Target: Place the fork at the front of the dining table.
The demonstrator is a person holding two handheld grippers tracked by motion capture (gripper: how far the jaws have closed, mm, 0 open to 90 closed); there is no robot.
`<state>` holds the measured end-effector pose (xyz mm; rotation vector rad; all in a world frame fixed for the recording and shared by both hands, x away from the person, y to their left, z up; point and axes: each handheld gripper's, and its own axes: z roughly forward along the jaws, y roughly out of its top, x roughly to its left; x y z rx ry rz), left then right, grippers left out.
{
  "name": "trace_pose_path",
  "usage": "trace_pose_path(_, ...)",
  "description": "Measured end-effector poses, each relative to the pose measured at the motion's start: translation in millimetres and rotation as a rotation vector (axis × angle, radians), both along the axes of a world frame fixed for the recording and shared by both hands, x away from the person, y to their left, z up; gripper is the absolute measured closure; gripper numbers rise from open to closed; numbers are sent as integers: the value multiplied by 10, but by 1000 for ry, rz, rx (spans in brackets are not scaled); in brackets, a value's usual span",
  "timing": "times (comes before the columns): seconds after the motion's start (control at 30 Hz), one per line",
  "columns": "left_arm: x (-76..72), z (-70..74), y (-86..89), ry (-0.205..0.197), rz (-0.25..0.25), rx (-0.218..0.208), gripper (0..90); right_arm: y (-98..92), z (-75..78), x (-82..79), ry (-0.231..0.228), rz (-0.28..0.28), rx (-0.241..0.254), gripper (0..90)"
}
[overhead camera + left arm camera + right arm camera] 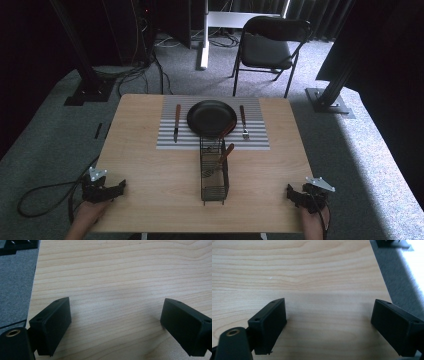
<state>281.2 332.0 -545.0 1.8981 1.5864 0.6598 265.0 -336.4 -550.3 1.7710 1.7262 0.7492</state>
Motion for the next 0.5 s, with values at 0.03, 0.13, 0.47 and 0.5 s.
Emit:
trace_pose_path(0.03, 0, 0, 0, 0, 0, 0, 95, -5, 1, -8, 1, -8, 1, 124)
trace_pose_path(0.13, 0, 0, 0, 0, 0, 0, 95, -9, 0, -12, 1, -12, 1, 125)
trace_pose_path(0.47, 0, 0, -1, 0, 1, 0, 95, -7, 0, -3, 0, -18, 2, 125)
trace_pose_path(0.5, 1, 0, -1, 0, 0, 0, 95, -7, 0, -3, 1, -18, 1, 125)
